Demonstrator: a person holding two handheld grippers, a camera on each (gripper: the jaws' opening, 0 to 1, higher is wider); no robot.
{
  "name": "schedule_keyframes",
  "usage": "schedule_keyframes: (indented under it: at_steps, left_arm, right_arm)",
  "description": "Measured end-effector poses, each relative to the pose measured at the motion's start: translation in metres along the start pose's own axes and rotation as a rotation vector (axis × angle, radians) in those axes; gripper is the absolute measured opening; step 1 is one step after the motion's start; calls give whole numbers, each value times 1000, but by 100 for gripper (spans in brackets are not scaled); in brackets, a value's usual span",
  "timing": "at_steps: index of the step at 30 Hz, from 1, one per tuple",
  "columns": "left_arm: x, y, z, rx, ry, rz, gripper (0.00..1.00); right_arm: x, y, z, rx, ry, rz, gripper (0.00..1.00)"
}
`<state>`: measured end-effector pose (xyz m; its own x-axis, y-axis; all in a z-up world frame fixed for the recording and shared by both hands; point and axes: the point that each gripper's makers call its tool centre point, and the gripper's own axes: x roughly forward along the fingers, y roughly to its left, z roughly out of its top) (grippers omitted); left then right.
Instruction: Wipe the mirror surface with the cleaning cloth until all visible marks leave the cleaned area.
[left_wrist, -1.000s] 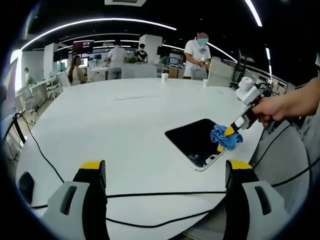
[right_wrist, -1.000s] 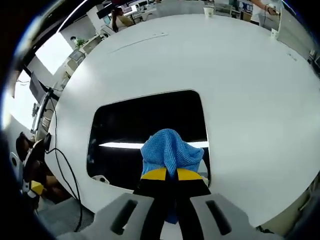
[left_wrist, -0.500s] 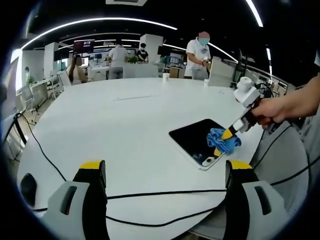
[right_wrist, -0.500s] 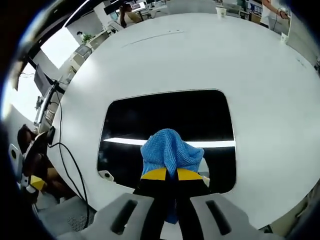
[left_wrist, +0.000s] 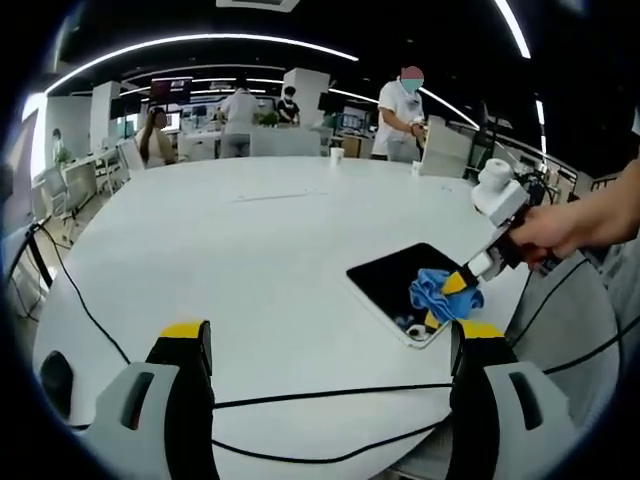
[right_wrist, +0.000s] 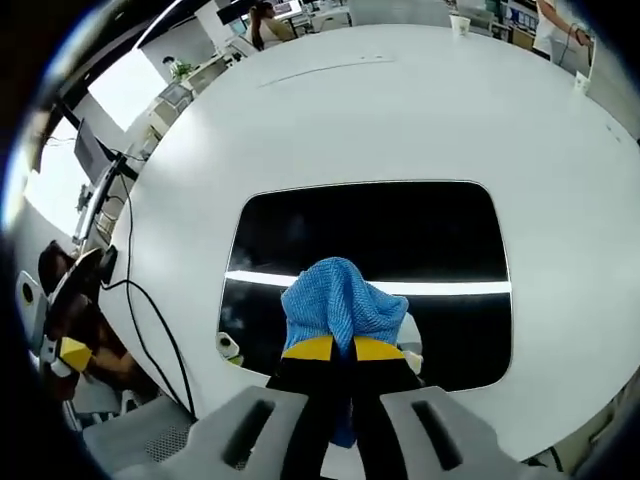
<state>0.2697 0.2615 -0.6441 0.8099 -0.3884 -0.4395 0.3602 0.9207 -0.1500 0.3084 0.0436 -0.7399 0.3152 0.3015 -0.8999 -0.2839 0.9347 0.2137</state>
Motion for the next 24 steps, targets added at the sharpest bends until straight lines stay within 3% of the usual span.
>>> schedule_keyframes:
  at_steps: [12, 24]
  left_arm:
    - [-1, -2, -3, 2, 9, -7, 99]
    - [-4, -5, -4, 5, -2, 3, 99]
  right_arm:
    - [6, 27, 1, -33, -4, 29, 0]
    - [15, 59, 4, -122, 2, 58, 0]
